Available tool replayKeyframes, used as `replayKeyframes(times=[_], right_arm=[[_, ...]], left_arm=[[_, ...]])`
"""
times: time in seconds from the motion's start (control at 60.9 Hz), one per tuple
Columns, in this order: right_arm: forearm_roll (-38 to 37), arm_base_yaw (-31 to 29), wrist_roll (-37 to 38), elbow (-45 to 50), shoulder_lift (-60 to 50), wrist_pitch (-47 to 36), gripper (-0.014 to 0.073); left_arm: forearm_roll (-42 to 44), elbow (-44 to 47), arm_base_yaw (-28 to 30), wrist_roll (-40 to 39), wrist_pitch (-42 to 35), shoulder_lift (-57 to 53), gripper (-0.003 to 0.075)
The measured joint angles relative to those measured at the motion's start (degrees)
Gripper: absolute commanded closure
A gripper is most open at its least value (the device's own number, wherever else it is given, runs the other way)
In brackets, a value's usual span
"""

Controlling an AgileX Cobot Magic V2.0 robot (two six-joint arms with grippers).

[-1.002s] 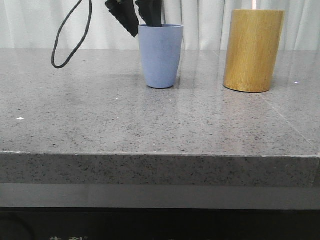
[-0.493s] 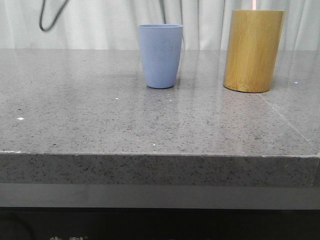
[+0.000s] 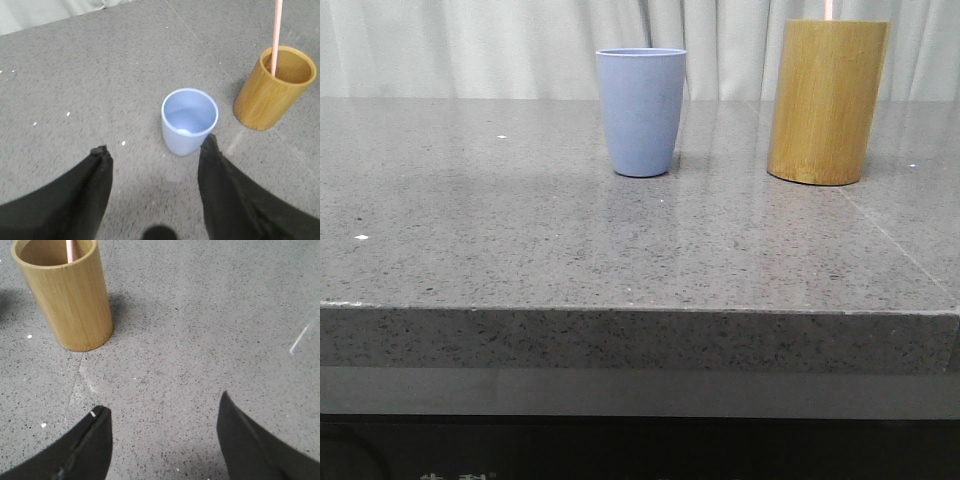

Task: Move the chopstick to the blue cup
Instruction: 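Grasp the pink chopstick in the bamboo holder with the right gripper and lift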

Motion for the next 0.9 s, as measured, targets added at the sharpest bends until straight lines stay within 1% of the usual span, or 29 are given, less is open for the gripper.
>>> replayKeyframes(times=[0.148, 0.23, 0.378, 0.476, 0.591, 0.788, 0.903], right_arm=[[0.71, 0.00, 0.00, 0.00, 0.00, 0.00, 0.0120], [1.49, 0.00, 0.00, 0.00, 0.00, 0.00, 0.0120], [3.26, 0.00, 0.00, -0.81, 0.72, 0.06, 0.0120], [4.55, 0.00, -0.50, -3.72, 2.85, 0.79, 0.0120], [6.79, 0.35, -2.43, -8.86, 6.99, 1.63, 0.0120], [12.67, 3.18, -6.68, -19.23, 17.12, 2.28, 0.0120], [14.19, 4.86, -7.79, -26.24, 24.04, 2.17, 0.0120]], left_arm=[[0.00, 16.88, 0.00, 0.00, -7.81, -11.77, 0.0331], [0.00, 24.36, 0.00, 0.00, -11.01, -17.91, 0.0331], [0.00, 34.08, 0.00, 0.00, -14.46, -25.49, 0.0331], [0.00, 38.27, 0.00, 0.00, -15.30, -28.38, 0.0331], [0.00, 40.57, 0.00, 0.00, -15.45, -29.88, 0.0331], [0.00, 40.93, 0.00, 0.00, -15.71, -30.11, 0.0331], [0.00, 40.93, 0.00, 0.00, -15.80, -30.11, 0.0331]])
